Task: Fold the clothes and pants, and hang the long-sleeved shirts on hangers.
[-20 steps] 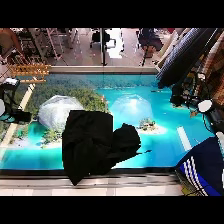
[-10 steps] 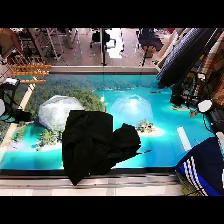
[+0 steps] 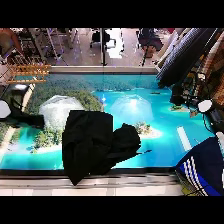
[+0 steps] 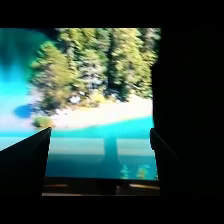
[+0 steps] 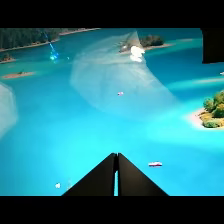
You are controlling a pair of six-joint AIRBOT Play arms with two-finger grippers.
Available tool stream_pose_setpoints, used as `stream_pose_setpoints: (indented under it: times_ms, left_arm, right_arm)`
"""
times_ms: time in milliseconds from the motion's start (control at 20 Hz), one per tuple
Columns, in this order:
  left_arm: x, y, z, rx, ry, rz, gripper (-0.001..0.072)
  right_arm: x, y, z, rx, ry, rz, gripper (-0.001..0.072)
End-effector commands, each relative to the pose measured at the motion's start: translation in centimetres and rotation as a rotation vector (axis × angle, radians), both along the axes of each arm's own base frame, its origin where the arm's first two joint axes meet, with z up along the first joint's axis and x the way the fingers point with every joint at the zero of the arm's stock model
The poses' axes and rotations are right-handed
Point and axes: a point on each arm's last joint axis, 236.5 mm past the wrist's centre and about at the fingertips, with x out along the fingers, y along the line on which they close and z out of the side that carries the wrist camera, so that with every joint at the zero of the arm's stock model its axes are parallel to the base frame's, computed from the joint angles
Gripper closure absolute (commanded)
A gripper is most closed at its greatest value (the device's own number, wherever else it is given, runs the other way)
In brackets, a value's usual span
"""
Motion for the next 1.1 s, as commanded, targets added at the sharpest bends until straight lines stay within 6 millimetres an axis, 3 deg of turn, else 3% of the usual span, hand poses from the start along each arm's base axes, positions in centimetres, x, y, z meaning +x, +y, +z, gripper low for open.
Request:
stream_pose_setpoints:
  times_ms: [0, 150, 350, 400, 500, 600, 650, 750, 800, 900, 1050]
  left_arm:
    - [-4.2, -6.3, -5.5, -0.278, 0.187, -0.003, 0.0022]
    - [-8.2, -10.6, -10.2, -0.478, 0.321, 0.01, 0.0017]
    - [-10.9, -11.4, -12.9, -0.523, 0.4, 0.046, 0.0017]
    - [-11.5, -11.4, -13.3, -0.521, 0.415, 0.05, 0.0017]
    - [-12.2, -11.4, -14.0, -0.518, 0.433, 0.057, 0.0018]
    - [-12.1, -11.3, -14.6, -0.515, 0.423, 0.07, 0.0018]
    - [-11.9, -11.2, -14.7, -0.512, 0.413, 0.075, 0.0018]
    - [-11.1, -10.9, -14.9, -0.504, 0.379, 0.087, 0.0021]
    - [-10.8, -10.4, -15.2, -0.485, 0.369, 0.113, 0.0021]
    - [-10.8, -8.8, -16.0, -0.415, 0.372, 0.162, 0.0021]
    - [-11.3, -8.6, -16.9, -0.391, 0.406, 0.163, 0.0021]
  right_arm:
    - [0.4, 1.4, 0.7, 0.11, -0.027, -0.011, 0.067]
    - [1.0, 3.4, 2.3, 0.294, -0.078, -0.03, 0.067]
    - [2.4, 4.0, 4.8, 0.433, -0.178, -0.079, 0.0665]
    - [1.8, 5.9, 4.0, 0.395, -0.132, 0.004, 0.0572]
    - [-1.7, 12.9, -0.1, 0.353, 0.083, 0.307, 0.0269]
    - [-6.0, 19.6, -4.2, 0.377, 0.292, 0.551, 0.0247]
    - [-7.3, 22.3, -5.9, 0.388, 0.361, 0.621, 0.0244]
    - [-9.1, 27.5, -8.8, 0.402, 0.45, 0.722, 0.0147]
    - [-9.9, 30.2, -9.9, 0.415, 0.48, 0.763, 0.0134]
    - [-10.9, 34.7, -11.4, 0.424, 0.517, 0.834, 0.0135]
    - [-9.8, 38.9, -13.3, 0.413, 0.544, 0.823, 0.0153]
